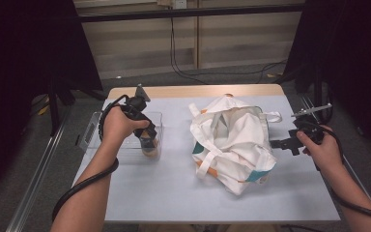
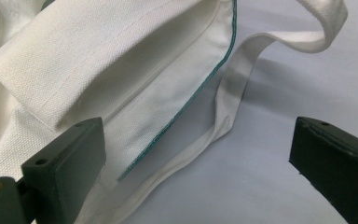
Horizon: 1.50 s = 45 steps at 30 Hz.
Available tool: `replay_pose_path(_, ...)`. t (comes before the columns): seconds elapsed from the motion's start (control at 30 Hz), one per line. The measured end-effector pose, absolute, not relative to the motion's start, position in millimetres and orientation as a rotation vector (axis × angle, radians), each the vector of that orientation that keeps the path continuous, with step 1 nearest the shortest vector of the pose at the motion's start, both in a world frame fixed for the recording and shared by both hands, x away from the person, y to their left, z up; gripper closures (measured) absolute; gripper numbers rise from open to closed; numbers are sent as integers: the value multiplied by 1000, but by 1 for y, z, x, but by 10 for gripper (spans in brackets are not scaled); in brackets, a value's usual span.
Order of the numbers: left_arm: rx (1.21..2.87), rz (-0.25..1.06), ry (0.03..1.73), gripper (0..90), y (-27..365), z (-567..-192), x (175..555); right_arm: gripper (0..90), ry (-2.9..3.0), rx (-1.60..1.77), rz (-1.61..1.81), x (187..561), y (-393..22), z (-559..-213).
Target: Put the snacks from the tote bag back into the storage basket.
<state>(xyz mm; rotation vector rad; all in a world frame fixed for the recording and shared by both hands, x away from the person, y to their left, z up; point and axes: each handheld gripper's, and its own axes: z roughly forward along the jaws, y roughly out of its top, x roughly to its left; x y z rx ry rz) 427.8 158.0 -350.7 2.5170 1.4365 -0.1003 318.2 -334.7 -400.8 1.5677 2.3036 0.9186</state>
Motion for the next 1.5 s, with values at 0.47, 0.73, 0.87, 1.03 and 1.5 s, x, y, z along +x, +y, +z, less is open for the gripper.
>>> replay_pose_path(0.47,2508,-117,1456,304,160,-358,426,31,2301,1571,921,318,-334,-402)
replay_pose_path(0.73,2501,-113,1473,303,160,-360,426,31,2301,1572,917,318,-334,-402)
replay_pose_path(0.87,2500,-110,1475,303,159,-360,425,31,2304,1568,920,318,-334,-402)
replay_pose_path(1.03,2499,-109,1482,302,159,-361,425,31,2306,1562,928,318,-334,-403)
replay_pose_path(1.5,2483,-76,1476,296,155,-362,421,31,2302,1562,917,315,-334,-402)
